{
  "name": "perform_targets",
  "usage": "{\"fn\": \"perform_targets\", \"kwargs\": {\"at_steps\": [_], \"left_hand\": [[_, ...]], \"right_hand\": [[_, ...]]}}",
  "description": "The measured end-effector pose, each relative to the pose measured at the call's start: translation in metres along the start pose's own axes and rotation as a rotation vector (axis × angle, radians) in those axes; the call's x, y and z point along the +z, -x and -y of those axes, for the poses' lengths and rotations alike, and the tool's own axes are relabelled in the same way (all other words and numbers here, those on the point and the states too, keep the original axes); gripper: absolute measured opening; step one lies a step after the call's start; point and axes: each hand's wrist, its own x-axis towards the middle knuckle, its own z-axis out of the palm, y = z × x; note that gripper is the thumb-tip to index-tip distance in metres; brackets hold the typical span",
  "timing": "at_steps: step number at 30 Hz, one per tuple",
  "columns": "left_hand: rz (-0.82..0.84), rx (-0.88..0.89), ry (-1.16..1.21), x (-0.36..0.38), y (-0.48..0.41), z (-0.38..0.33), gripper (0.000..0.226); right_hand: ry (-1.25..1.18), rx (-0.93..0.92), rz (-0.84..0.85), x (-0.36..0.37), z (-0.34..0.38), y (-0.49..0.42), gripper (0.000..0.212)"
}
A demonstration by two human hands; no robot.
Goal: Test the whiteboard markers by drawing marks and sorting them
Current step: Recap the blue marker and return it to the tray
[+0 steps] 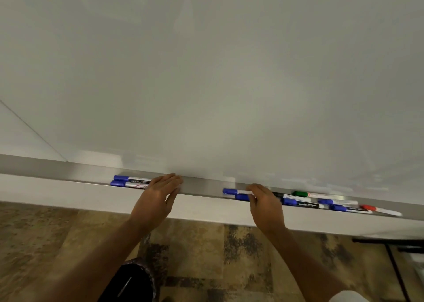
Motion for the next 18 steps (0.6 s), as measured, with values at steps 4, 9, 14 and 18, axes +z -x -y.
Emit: {"fn": "perform_targets", "kwargs": {"at_steps": [4,9,14,18], "left_hand": [[0.032,-0.045,0.026,0.023,-0.004,-0.022,0.039],[0.034,-0.08,0.04,0.046,-0.007,-0.043,0.028],[0.032,-0.136,0.044,0.052,-0.007,-0.053,0.029],[-0.015,-0.291,0.203,0.041,-0.017,-0.073,0.029]], "right_hand": [[0.011,-0.108,0.045,0.001,0.004,-0.01,0.019],[0.083,-0.204,0.12,0.01,0.017,-0.023,0.02],[0.086,-0.271,0.111,0.02,0.016,-0.027,0.029],[-0.029,-0.35,-0.081,0.017,0.021,-0.028,0.027]]}}
